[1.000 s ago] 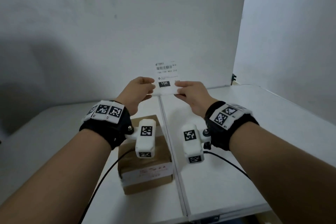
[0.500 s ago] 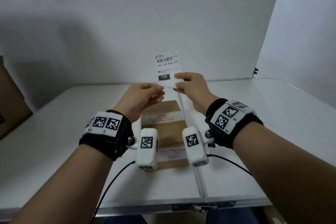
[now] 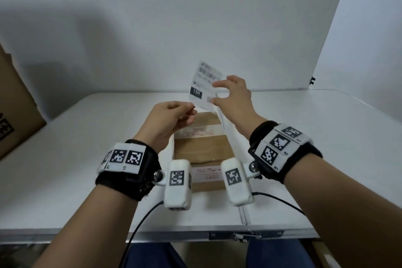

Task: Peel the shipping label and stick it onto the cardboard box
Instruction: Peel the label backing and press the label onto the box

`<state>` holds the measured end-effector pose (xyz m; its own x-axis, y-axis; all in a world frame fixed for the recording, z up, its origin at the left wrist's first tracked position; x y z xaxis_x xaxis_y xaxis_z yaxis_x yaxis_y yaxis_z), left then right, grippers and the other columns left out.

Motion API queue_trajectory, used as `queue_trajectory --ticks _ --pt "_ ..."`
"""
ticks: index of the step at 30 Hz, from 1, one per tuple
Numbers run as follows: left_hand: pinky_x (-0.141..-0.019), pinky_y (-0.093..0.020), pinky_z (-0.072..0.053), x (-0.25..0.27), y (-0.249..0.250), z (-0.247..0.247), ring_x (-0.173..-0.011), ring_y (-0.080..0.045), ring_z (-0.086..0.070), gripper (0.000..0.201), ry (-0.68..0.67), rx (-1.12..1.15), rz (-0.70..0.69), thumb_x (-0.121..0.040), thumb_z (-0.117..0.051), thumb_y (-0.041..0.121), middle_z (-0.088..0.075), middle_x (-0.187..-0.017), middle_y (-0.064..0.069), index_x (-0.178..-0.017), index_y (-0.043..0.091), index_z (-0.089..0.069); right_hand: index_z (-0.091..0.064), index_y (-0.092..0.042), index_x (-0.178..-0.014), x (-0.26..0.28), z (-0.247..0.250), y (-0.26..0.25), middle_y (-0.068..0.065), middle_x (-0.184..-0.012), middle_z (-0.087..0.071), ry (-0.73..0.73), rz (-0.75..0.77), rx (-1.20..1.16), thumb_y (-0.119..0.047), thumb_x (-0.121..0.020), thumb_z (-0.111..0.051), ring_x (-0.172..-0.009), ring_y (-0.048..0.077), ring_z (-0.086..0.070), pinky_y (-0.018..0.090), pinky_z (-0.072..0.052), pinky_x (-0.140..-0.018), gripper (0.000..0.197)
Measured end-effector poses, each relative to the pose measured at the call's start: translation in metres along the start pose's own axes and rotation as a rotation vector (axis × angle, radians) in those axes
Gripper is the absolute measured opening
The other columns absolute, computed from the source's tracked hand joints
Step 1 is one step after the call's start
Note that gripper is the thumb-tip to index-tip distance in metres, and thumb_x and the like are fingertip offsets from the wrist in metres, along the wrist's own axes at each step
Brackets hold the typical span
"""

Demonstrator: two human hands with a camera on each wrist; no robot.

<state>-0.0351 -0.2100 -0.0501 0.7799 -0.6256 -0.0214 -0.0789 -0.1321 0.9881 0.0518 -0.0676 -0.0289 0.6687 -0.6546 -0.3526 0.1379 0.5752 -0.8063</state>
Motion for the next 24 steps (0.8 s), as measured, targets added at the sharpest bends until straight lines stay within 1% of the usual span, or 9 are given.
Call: queue_trajectory --ticks 1,3,5,9,12,13,18,21,24 --pt "-0.059 -0.016 -0.055 0.003 -0.002 0.001 -0.053 -0.008 -0.061 0.017 -0.008 0.001 0.007 -0.086 -0.063 0.011 -0.069 -0.078 -0.009 -0.094 -0.003 -0.067 -0.069 -0.021 -0.114 0.002 0.002 -0.004 0.000 -0.137 -0.047 -0.003 0.053 0.040 -0.009 -0.085 -0.063 -0.125 0.018 -0.039 0.024 -0.035 -0.097 0.032" --pt "-0.056 -0.019 -0.055 0.007 -0.004 0.000 -0.051 -0.009 -0.060 0.013 -0.036 0.019 0.023 -0.087 -0.061 0.009 -0.069 -0.071 -0.007 -0.090 -0.003 -0.067 -0.074 -0.017 -0.107 0.007 0.002 -0.013 0.000 -0.124 -0.063 -0.092 0.122 0.032 -0.007 -0.087 -0.061 -0.109 0.010 -0.052 0.016 -0.040 -0.086 0.026" --pt "-0.055 -0.020 -0.054 0.010 -0.007 -0.001 -0.049 -0.010 -0.058 0.014 -0.058 0.033 0.031 -0.088 -0.060 0.007 -0.067 -0.063 -0.005 -0.092 -0.006 -0.066 -0.076 -0.013 -0.104 0.014 -0.001 -0.020 0.000 -0.113 -0.072 -0.215 0.104 0.011 -0.005 -0.088 -0.060 -0.096 0.004 -0.058 0.008 -0.043 -0.076 0.024" --pt "-0.058 -0.019 -0.054 0.010 -0.009 0.001 -0.050 -0.010 -0.058 0.015 -0.052 0.011 0.037 -0.086 -0.061 0.006 -0.065 -0.063 -0.004 -0.095 -0.005 -0.066 -0.077 -0.010 -0.102 0.019 -0.008 -0.021 0.003 -0.108 -0.074 -0.256 0.074 0.041 -0.006 -0.087 -0.060 -0.091 0.007 -0.061 0.021 -0.051 -0.086 0.022" --pt "-0.058 -0.017 -0.055 0.010 -0.010 0.001 -0.052 -0.008 -0.060 0.012 -0.043 0.020 0.039 -0.085 -0.061 0.003 -0.066 -0.074 -0.010 -0.093 -0.004 -0.067 -0.078 -0.012 -0.101 0.021 -0.008 -0.017 0.001 -0.099 -0.074 -0.258 0.047 0.043 -0.007 -0.087 -0.061 -0.087 0.006 -0.060 0.013 -0.047 -0.071 0.022" --pt "-0.058 -0.017 -0.055 0.009 -0.010 0.001 -0.053 -0.008 -0.060 0.013 -0.045 0.014 0.036 -0.085 -0.061 0.002 -0.066 -0.077 -0.011 -0.094 -0.005 -0.067 -0.078 -0.013 -0.099 0.021 -0.009 -0.016 0.000 -0.097 -0.074 -0.258 0.043 0.042 -0.007 -0.087 -0.062 -0.087 0.007 -0.061 0.013 -0.047 -0.071 0.022" --pt "-0.061 -0.018 -0.056 0.009 -0.011 0.001 -0.054 -0.008 -0.059 0.015 -0.044 0.002 0.017 -0.086 -0.061 0.004 -0.065 -0.081 -0.013 -0.095 -0.005 -0.067 -0.079 -0.014 -0.096 0.023 -0.012 -0.014 0.002 -0.098 -0.076 -0.237 0.039 0.001 -0.005 -0.084 -0.061 -0.095 0.012 -0.068 0.025 -0.054 -0.086 0.023" --pt "-0.063 -0.018 -0.056 0.009 -0.011 0.002 -0.057 -0.009 -0.060 0.018 -0.054 0.019 0.020 -0.084 -0.063 0.009 -0.061 -0.084 -0.016 -0.095 -0.005 -0.069 -0.079 -0.016 -0.095 0.025 -0.012 -0.012 -0.001 -0.097 -0.076 -0.228 0.060 0.010 -0.007 -0.085 -0.061 -0.095 0.010 -0.068 0.025 -0.053 -0.087 0.022" --pt "-0.063 -0.018 -0.056 0.009 -0.010 0.002 -0.062 -0.012 -0.060 0.018 -0.063 0.006 0.033 -0.083 -0.066 0.015 -0.063 -0.080 -0.012 -0.091 -0.001 -0.070 -0.079 -0.019 -0.093 0.026 -0.013 -0.011 -0.002 -0.096 -0.076 -0.231 0.080 0.035 -0.008 -0.084 -0.061 -0.096 0.011 -0.068 0.026 -0.053 -0.088 0.023"
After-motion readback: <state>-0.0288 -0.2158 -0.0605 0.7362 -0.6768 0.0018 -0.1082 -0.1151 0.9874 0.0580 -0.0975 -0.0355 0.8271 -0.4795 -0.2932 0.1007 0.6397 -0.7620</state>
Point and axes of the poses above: each hand's wrist, its own x-axis away from the middle knuckle, its own z-axis out of the back of the hand, y = z × x, the point moved 1 cm from there along -x, towards the middle knuckle
